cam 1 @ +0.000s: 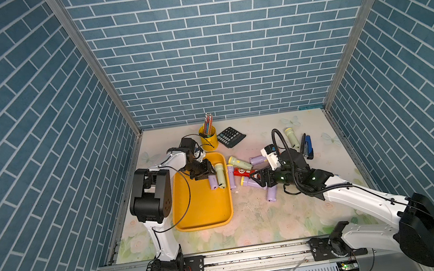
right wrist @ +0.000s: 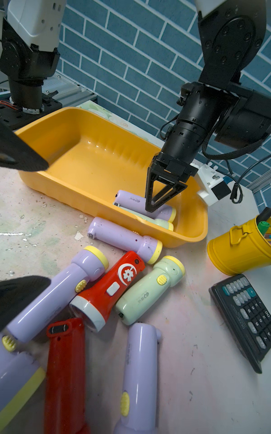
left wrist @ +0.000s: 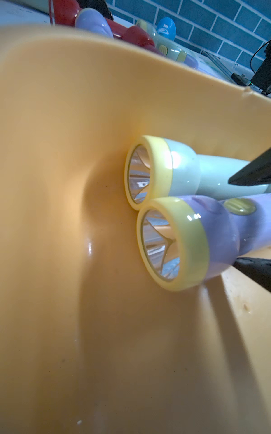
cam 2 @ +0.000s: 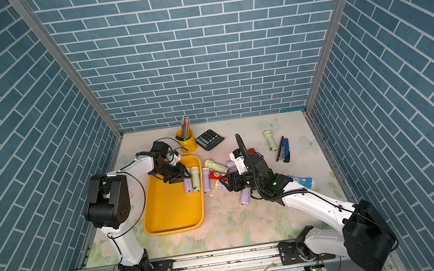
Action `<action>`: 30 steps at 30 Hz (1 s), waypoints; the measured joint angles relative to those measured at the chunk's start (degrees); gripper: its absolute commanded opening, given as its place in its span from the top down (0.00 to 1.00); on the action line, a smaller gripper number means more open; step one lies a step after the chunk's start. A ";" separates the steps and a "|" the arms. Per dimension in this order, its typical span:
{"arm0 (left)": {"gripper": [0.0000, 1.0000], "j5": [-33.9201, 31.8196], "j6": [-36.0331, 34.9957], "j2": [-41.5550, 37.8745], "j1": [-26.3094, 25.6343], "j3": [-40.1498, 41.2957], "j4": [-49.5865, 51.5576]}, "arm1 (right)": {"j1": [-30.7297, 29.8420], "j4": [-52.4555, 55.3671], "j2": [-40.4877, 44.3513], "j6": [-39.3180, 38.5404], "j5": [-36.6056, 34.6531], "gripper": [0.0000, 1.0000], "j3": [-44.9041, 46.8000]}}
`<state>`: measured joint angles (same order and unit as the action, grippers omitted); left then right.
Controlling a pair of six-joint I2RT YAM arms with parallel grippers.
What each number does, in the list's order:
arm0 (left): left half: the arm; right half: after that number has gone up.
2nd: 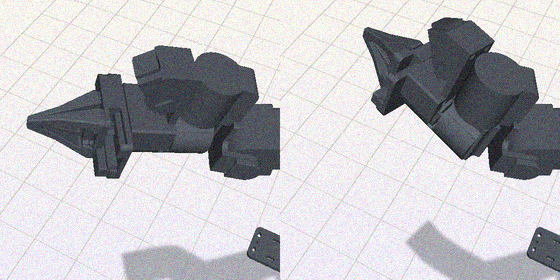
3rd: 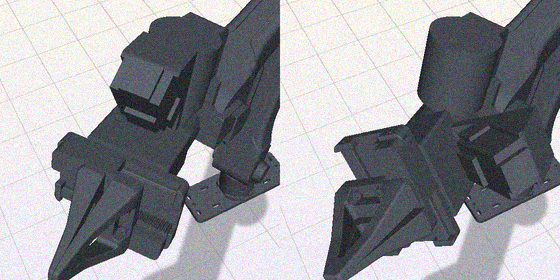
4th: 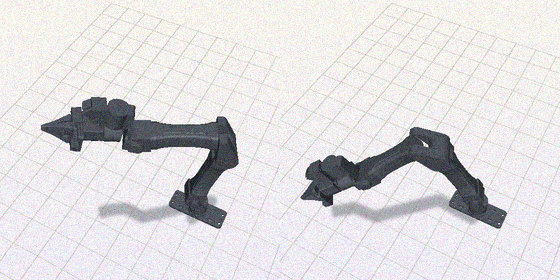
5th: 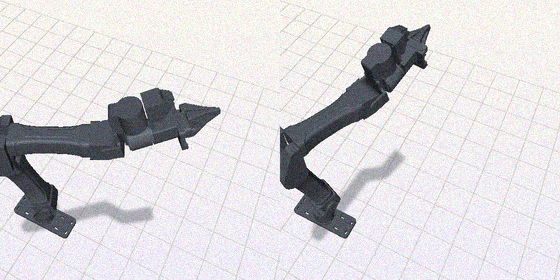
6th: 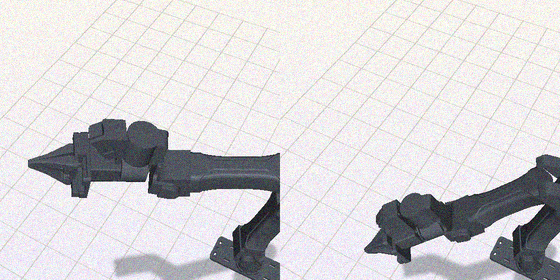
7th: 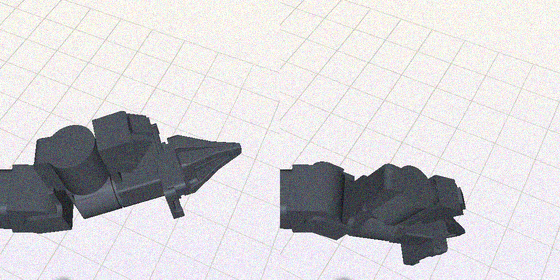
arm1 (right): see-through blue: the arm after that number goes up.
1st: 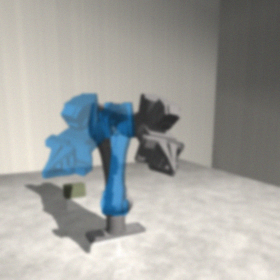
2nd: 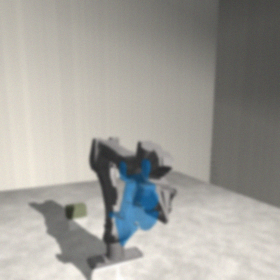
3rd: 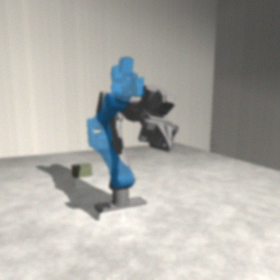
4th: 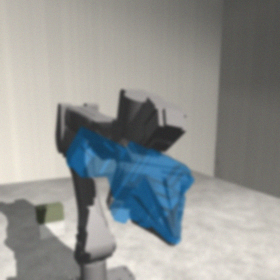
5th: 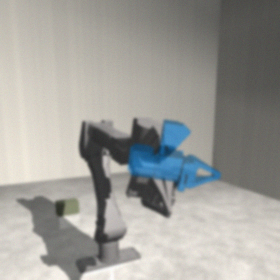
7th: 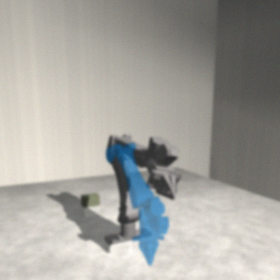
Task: Put the flashlights into the storage boxes
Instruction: Place the flashlight at the storage box.
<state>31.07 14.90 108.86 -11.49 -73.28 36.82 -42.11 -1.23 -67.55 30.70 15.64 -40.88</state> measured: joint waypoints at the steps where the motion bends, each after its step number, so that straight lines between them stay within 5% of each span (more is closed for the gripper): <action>1: 0.45 -0.35 -0.15 -0.55 0.00 0.07 0.13 | 0.00 0.02 0.28 0.00 -0.15 0.29 0.00; 17: 0.43 -5.42 1.18 -24.96 -0.04 8.13 1.57 | 0.90 20.46 2.10 4.42 -10.40 0.35 -3.04; 30: 0.43 -7.54 2.25 -38.77 -0.13 17.62 1.88 | 1.31 41.11 -14.14 13.18 -13.03 0.37 -14.21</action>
<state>23.53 17.15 70.08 -11.62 -55.66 38.70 -40.80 39.88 -81.69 43.88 2.61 -55.09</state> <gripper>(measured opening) 0.568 0.628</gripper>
